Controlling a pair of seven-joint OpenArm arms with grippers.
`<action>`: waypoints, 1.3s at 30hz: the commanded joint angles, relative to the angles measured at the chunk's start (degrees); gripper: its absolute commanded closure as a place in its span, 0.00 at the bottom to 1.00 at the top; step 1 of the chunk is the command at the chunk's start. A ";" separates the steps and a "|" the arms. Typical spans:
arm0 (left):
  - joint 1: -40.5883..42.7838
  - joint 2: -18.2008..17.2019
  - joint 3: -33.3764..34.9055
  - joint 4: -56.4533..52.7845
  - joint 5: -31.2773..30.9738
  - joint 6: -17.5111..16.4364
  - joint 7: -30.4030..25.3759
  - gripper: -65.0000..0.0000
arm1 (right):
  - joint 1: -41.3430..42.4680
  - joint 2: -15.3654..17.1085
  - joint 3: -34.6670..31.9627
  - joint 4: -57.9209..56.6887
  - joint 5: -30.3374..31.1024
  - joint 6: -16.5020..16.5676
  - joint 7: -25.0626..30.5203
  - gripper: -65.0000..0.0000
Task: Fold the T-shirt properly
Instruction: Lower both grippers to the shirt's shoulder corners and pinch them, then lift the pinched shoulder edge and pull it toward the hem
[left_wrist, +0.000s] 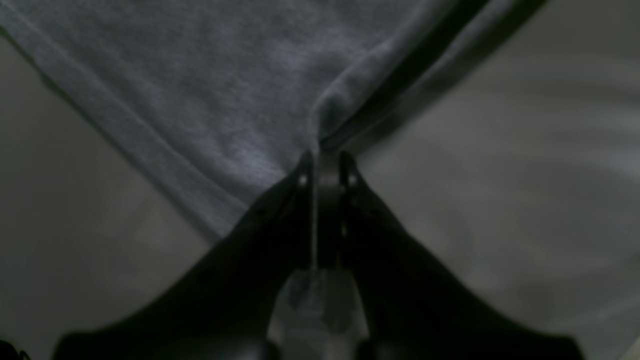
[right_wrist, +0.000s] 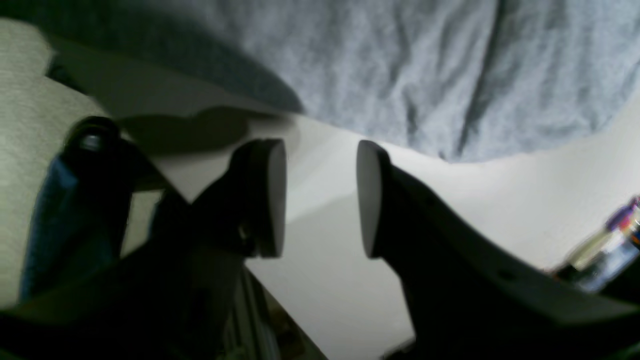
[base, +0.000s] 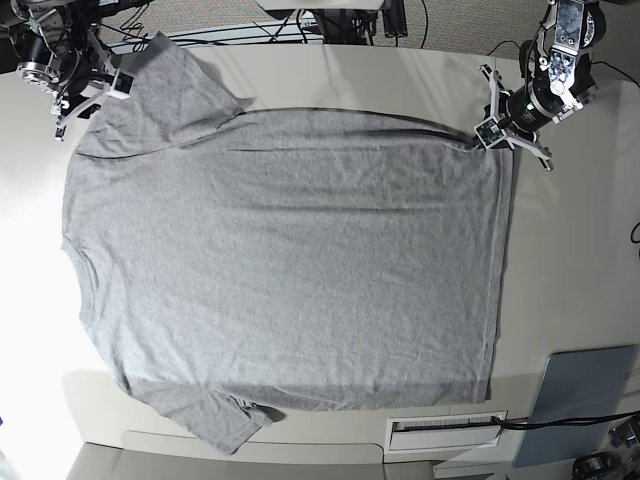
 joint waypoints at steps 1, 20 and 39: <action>1.07 -0.61 0.17 -0.66 3.63 -1.98 5.22 1.00 | 0.02 1.11 0.26 0.63 0.24 -0.36 0.22 0.64; 1.09 -0.61 0.17 -0.66 3.48 -1.98 5.27 1.00 | 16.24 0.76 -20.46 -4.11 -3.58 -2.91 -1.53 0.64; 2.21 -1.79 0.09 0.46 -3.21 -1.98 5.29 1.00 | 16.46 1.53 -20.00 -2.12 -1.90 -4.37 -10.36 1.00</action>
